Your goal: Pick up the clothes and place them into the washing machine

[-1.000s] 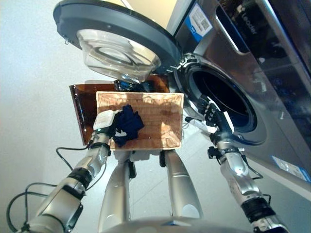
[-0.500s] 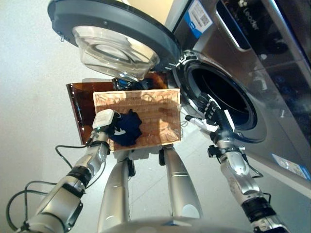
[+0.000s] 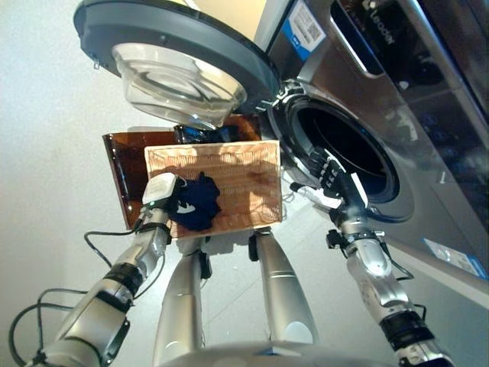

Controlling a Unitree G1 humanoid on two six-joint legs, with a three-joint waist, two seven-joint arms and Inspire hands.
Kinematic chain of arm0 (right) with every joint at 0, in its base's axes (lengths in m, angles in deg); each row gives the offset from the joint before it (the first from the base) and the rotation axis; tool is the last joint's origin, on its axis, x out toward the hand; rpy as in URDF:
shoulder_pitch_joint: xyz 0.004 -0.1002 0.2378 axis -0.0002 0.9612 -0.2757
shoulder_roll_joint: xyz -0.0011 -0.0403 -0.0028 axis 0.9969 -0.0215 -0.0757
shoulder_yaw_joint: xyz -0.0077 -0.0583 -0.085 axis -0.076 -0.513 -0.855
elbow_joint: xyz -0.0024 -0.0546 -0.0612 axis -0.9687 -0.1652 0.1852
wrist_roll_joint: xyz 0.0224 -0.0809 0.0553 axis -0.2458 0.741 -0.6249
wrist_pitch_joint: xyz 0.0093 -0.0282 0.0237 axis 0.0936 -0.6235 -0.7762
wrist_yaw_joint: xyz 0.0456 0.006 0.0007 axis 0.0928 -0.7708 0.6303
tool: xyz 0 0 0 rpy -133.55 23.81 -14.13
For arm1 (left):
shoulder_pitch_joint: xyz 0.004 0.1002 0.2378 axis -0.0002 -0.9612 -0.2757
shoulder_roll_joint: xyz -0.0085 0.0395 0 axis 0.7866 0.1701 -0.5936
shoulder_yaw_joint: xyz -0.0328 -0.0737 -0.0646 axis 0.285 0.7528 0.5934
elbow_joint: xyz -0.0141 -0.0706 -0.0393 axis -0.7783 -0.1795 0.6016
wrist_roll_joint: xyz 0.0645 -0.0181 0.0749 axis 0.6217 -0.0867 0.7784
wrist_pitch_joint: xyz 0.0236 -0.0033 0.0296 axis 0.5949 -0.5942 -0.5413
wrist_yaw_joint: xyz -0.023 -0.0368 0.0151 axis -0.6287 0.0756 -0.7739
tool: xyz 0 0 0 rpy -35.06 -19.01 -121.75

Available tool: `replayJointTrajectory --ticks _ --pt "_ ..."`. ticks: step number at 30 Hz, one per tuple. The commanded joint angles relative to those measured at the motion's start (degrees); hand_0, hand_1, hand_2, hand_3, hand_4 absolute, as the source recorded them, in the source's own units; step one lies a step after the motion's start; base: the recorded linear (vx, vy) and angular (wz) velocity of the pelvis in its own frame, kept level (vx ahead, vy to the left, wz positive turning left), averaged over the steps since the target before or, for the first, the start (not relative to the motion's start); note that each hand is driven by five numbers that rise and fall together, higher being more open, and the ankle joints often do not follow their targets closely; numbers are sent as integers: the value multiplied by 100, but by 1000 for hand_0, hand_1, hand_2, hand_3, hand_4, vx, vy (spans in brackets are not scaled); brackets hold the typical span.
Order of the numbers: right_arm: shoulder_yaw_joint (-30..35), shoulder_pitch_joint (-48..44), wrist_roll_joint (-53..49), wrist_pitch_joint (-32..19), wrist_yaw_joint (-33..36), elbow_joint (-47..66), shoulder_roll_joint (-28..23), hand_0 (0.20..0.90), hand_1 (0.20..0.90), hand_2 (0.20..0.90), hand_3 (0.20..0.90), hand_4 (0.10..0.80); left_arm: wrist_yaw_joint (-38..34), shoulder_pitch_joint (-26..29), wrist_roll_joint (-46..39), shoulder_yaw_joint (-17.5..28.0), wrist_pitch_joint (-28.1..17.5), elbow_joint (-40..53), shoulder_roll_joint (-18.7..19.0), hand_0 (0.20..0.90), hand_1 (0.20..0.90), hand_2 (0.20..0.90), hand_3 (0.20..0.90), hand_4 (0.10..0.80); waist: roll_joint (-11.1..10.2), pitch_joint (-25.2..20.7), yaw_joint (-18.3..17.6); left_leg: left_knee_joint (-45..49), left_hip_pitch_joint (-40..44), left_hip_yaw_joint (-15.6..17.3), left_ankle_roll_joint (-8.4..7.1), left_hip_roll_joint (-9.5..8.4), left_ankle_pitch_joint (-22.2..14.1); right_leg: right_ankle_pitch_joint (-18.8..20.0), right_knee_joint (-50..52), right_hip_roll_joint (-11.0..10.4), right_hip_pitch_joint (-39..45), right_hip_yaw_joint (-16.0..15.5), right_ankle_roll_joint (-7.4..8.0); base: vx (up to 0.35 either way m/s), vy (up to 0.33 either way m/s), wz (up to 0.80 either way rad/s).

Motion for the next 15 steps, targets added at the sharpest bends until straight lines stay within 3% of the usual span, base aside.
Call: replayJointTrajectory --ticks 1,15 --pt "138 604 -165 -293 -112 268 -117 900 900 900 900 800 -24 -743 -432 232 -425 481 11 200 200 200 200 300 35 -724 117 -140 -313 -266 -315 106 19 -88 -258 155 85 -255 1 51 5 2" --pt "-165 472 -487 -139 -325 -925 230 900 900 900 900 800 527 -1482 -1171 811 -868 1898 69 200 200 200 200 300 35 -912 317 -535 779 -294 -350 -3 5 -216 -557 132 1213 -324 51 49 0 4"
